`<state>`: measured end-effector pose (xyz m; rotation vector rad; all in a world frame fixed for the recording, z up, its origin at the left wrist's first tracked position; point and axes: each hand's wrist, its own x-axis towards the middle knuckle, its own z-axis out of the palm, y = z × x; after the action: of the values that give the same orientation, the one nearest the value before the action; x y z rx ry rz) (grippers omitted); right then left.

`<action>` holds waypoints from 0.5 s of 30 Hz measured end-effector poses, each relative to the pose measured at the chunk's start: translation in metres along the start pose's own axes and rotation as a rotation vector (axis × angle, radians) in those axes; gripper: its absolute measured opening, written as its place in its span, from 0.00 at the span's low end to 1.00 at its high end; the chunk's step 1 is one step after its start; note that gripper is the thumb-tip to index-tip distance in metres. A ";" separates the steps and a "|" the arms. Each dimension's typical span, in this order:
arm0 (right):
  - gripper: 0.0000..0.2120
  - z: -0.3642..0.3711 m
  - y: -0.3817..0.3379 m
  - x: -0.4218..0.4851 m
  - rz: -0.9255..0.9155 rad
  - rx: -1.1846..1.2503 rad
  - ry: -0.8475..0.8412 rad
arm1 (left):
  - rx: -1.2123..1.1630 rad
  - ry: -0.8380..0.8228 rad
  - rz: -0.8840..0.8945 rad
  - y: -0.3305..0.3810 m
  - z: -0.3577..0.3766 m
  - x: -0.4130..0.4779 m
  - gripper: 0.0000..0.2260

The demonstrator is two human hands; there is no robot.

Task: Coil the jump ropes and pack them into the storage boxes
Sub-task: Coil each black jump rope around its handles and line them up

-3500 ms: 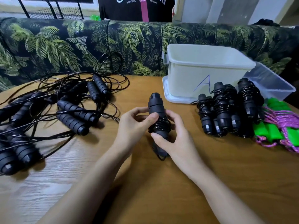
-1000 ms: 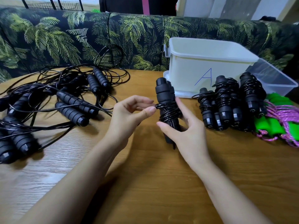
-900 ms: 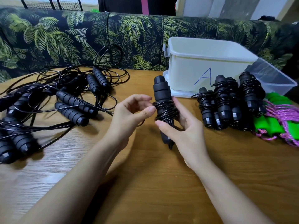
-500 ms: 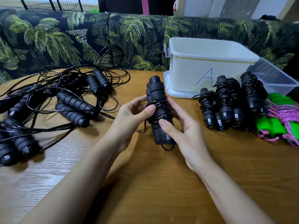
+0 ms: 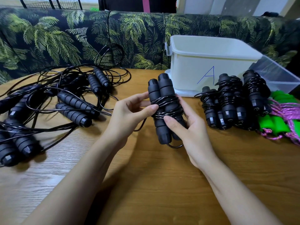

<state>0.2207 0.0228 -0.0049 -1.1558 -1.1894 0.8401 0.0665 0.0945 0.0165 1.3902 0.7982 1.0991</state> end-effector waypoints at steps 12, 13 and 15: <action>0.28 0.003 0.005 -0.001 -0.210 -0.381 0.151 | 0.008 0.077 0.014 -0.005 0.007 -0.002 0.21; 0.27 0.003 0.008 -0.001 -0.247 -0.471 0.173 | 0.025 0.088 0.018 -0.006 0.007 -0.002 0.21; 0.26 0.004 0.011 -0.002 -0.273 -0.621 0.183 | 0.056 0.111 0.036 -0.009 0.007 -0.003 0.23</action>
<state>0.2171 0.0245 -0.0161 -1.4808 -1.4588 0.1435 0.0736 0.0906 0.0076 1.4045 0.8926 1.1975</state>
